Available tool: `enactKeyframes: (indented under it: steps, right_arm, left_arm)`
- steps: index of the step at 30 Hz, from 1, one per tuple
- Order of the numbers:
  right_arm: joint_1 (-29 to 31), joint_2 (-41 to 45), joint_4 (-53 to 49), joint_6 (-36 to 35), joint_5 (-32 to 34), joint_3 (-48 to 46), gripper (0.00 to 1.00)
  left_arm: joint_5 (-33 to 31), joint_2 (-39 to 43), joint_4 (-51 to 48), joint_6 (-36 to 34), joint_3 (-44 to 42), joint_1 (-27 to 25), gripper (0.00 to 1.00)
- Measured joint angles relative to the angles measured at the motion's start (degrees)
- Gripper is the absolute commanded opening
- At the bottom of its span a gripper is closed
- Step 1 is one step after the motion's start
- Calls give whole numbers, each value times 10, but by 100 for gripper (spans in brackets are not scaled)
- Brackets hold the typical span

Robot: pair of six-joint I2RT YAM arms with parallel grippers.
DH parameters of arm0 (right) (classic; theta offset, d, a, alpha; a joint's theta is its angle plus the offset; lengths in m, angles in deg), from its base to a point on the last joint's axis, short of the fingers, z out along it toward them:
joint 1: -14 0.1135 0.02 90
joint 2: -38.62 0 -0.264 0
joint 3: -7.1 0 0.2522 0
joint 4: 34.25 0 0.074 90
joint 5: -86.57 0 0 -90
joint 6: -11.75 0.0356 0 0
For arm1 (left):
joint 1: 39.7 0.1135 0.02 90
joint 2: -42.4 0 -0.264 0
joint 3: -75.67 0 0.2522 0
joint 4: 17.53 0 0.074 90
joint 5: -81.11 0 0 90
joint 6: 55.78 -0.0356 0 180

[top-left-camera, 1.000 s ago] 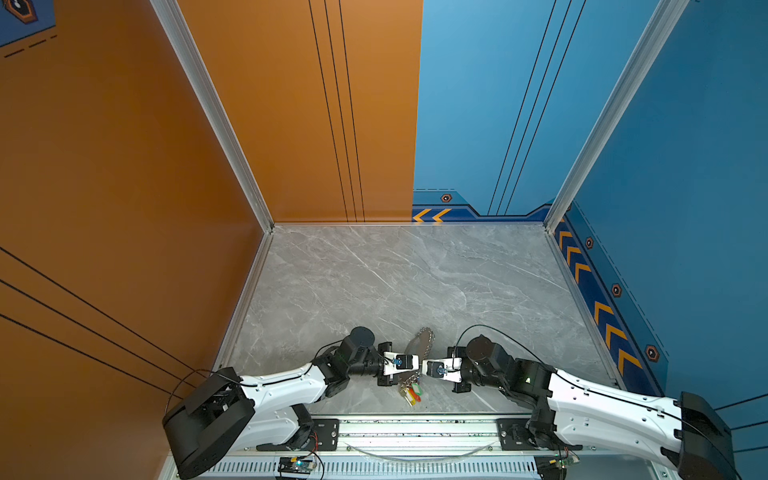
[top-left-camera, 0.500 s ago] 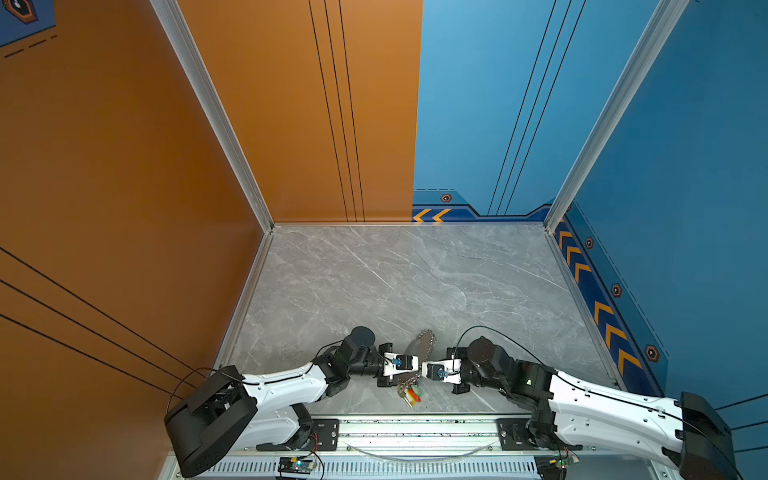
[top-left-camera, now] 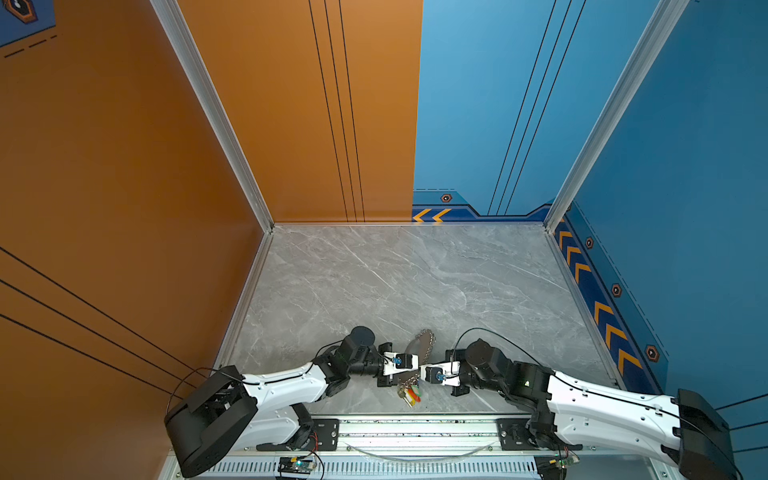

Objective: Put the keys on the keyring

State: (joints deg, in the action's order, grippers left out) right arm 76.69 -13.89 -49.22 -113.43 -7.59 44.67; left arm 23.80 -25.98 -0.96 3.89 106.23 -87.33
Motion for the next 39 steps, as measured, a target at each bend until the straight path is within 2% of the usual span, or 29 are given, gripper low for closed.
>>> enactKeyframes:
  steps: [39]
  right_arm:
    - [19, -19, 12, 0, 14, 0, 0]
  left_arm:
    - [10, -18, -3, 17, 4, 4, 0]
